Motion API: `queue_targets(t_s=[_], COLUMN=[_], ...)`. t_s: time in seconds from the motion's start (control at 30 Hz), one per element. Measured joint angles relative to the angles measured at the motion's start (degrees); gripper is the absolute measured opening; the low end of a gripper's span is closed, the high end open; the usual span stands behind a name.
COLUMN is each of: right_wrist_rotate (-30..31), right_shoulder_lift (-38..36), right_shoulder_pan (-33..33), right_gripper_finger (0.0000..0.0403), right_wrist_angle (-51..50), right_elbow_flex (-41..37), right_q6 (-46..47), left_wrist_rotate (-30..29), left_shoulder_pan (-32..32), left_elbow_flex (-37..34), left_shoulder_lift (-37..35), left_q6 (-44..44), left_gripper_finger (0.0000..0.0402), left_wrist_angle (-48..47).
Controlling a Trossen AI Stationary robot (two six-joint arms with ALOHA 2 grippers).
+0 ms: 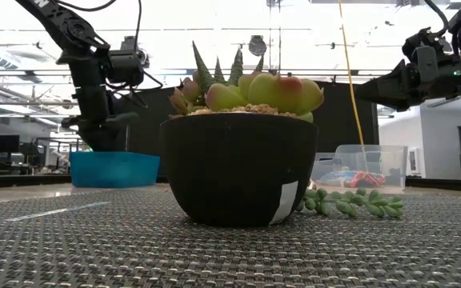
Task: Pick and place Granola Bars by type
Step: Put the yellow granola bar into the left transparent bin
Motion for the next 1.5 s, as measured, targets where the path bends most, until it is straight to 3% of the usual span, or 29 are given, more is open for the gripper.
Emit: queue_targets(t_s=[0.2,0.47,0.7,1.0,1.23,1.5], right_wrist_rotate=[-0.02,0.00,0.00,0.00,0.00,0.00], right_shoulder_lift=[0.00,0.00,-0.02,-0.01,0.00,0.00], right_shoulder_pan=[0.01,-0.01,-0.01,-0.01,0.00,0.01], right_gripper_finger=[0.0169,0.0169,0.0169,0.0169,0.0169,0.0169], right_wrist_angle=[0.00,0.00,0.02,0.00,0.00,0.00], right_elbow_flex=[-0.02,-0.02,0.00,-0.01,-0.02,-0.02], right_q6=[-0.01,-0.01,-0.01,0.01,0.00,-0.01], left_wrist_rotate=[4.08,5.82,5.57,5.44,-3.37,-8.04], left_shoulder_pan=[-0.86,-7.32,-21.01,-40.34,-49.40,-53.46], left_elbow_flex=[-0.02,-0.04,-0.94,-11.90,-17.26,-23.69], left_shoulder_lift=[-2.12,-12.37,-23.77,-32.06,-34.09,-39.89], left_q6=[0.23,3.31,7.03,9.40,9.78,14.58], left_gripper_finger=[0.0108,0.0108,0.0108,0.0108,0.0108,0.0108], left_wrist_angle=[0.31,3.98,11.42,30.23,32.91,40.99])
